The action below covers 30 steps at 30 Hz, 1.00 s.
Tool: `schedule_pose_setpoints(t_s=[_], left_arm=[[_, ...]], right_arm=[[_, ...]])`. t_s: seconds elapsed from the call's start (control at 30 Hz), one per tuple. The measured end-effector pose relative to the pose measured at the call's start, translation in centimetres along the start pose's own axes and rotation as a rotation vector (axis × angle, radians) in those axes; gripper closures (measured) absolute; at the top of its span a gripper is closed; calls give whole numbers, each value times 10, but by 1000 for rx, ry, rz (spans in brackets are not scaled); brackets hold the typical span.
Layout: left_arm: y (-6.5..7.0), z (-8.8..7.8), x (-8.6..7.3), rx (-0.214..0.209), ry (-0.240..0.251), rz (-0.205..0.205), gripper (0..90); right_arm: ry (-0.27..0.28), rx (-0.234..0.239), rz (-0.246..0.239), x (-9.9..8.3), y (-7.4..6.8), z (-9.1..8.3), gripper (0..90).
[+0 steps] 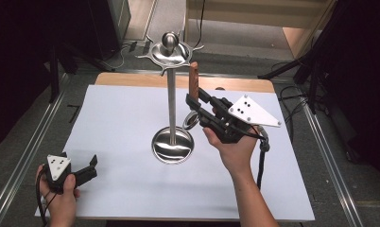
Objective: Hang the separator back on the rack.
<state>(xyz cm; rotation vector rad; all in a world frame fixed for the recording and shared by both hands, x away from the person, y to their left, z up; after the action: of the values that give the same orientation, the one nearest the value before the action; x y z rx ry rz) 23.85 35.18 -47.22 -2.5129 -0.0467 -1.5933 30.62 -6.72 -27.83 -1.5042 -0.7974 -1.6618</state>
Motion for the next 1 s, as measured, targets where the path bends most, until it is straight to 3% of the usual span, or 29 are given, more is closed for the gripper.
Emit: schedule_pose_setpoints(t_s=[0.47,0.7,0.77,0.87,1.0], left_arm=[[0,0,0,3,-1,3,37],[0,0,0,3,-2,4,37],[0,0,0,4,-1,5,37],[1,0,0,3,1,3,37],[1,0,0,4,2,4,37]], right_arm=[[29,17,5,-4,2,1,677],[11,12,-1,-6,2,-4,410],[-8,-15,-10,-8,3,-5,311],[-70,-73,4,-11,4,-10,226],[-105,-147,8,-18,10,-19,127]])
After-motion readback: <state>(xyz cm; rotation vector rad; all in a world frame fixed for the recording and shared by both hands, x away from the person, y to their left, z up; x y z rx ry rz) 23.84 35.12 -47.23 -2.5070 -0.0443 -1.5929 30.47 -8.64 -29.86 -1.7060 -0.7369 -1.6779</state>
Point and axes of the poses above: each handheld gripper's, and its own axes: z roughly forward along the jaws, x roughly out of its top, y roughly to its right, the point moved 2 cm from there along z, roughly forward along the jaws, and after that the axes turned 8 degrees about x, right-handed, at the moved point
